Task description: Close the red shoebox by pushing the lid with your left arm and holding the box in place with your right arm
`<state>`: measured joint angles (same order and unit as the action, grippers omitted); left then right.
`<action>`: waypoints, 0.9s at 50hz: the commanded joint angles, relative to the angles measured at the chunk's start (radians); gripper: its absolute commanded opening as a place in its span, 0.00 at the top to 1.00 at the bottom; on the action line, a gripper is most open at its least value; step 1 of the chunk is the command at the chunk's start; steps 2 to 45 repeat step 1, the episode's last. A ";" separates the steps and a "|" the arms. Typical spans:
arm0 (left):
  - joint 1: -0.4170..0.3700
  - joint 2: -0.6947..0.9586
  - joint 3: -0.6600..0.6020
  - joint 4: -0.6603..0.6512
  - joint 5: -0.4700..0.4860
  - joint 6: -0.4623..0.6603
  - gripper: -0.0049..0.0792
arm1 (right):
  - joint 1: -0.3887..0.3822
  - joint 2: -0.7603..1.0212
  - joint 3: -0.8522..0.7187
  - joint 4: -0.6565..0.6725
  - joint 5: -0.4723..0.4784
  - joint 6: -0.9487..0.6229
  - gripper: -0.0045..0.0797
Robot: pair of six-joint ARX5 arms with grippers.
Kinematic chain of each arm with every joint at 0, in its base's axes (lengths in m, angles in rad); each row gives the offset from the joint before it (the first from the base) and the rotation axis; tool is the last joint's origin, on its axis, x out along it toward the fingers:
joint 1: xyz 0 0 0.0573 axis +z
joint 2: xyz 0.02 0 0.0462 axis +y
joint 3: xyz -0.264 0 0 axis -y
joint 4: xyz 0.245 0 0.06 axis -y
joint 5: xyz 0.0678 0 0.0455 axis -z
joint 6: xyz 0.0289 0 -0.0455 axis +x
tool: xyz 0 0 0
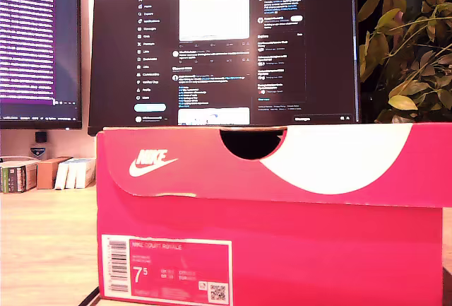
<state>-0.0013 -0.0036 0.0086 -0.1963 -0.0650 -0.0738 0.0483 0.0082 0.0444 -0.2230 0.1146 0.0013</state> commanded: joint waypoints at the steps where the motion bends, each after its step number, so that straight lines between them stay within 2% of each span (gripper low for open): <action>1: 0.004 -0.008 -0.034 -0.004 0.000 0.002 0.96 | 0.004 -0.006 -0.026 0.010 0.000 -0.001 0.96; 45: 0.004 -0.008 -0.034 -0.004 0.000 0.002 0.96 | 0.004 -0.006 -0.026 0.010 0.000 -0.001 0.96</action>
